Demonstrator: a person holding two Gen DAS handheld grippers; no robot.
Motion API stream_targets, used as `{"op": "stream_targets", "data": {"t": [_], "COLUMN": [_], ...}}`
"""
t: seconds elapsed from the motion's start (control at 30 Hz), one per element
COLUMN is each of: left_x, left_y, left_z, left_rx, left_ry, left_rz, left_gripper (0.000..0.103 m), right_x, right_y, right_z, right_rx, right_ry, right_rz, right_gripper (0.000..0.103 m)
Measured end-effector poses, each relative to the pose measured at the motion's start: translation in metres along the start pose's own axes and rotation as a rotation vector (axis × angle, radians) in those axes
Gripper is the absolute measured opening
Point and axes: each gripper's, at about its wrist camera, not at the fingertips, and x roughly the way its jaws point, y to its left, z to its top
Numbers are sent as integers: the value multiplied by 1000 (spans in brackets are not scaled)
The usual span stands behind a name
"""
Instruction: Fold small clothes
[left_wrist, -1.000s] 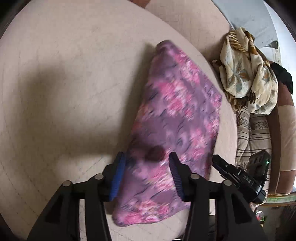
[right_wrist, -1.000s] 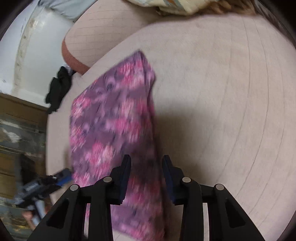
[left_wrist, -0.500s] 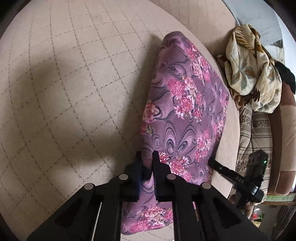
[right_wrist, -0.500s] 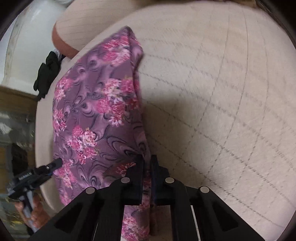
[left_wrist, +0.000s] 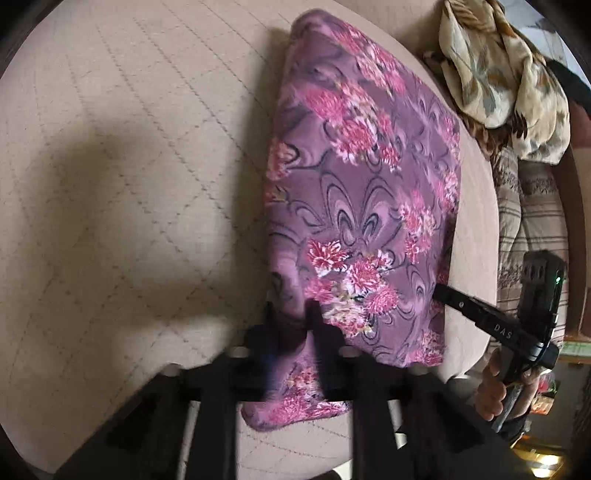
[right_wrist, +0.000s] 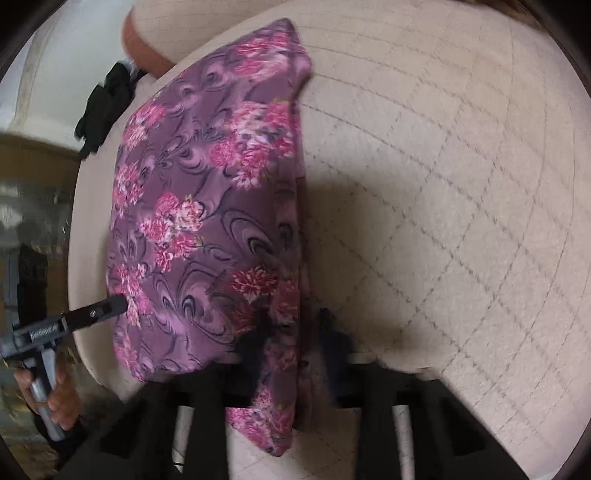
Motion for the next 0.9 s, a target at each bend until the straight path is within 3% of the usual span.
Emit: {"op": "stream_targets", "data": {"t": [0.2,0.3,0.33,0.37,0.4,0.43,0.5,0.53,0.57,0.63,0.7,0.73,0.8,0.9], "left_x": [-3,-6,-10,-13,-16,-16,-13,-15,-15,-6,-6,-12,-23,-22], "left_y": [8,6,7,9,13,16,19,17,14,14,16,19,26,31], "left_z": [1,-12,-21,-31,-44,-56,-66,-69,-71,-71,-72,-76,-88,-101], "left_rx": [-18,35,39,24,5,-3,-8,5,22,23,11,-1,-40,-59], "left_ry": [-19,-45,-60,-79,-103,-122,-148,-169,-184,-181,-203,-220,-255,-279], "left_rz": [-28,-20,-7,-4,-11,-8,-5,1,-6,-22,-33,-51,-102,-52], "left_gripper": [6,9,15,28,34,38,38,38,29,13,11,8,8,12], "right_x": [1,0,-1,-3,-7,-9,-9,-8,-8,-9,-6,-9,-18,-21], "right_y": [-10,-12,-10,-8,-9,-9,-6,-2,3,11,15,13,11,3], "right_z": [5,3,1,-4,-14,-21,-44,-51,-58,-67,-69,-70,-74,-83], "right_rx": [21,17,8,7,31,53,69,61,49,20,2,5,23,37], "right_ry": [-6,-15,-24,-31,-45,-60,-82,-92,-113,-156,-179,-188,-210,-218], "right_rz": [-4,-2,-4,5,37,68,96,80,49,-41,-99,-105,-100,-102], "right_gripper": [6,7,11,17,37,50,50,50,49,26,20,12,8,9]}}
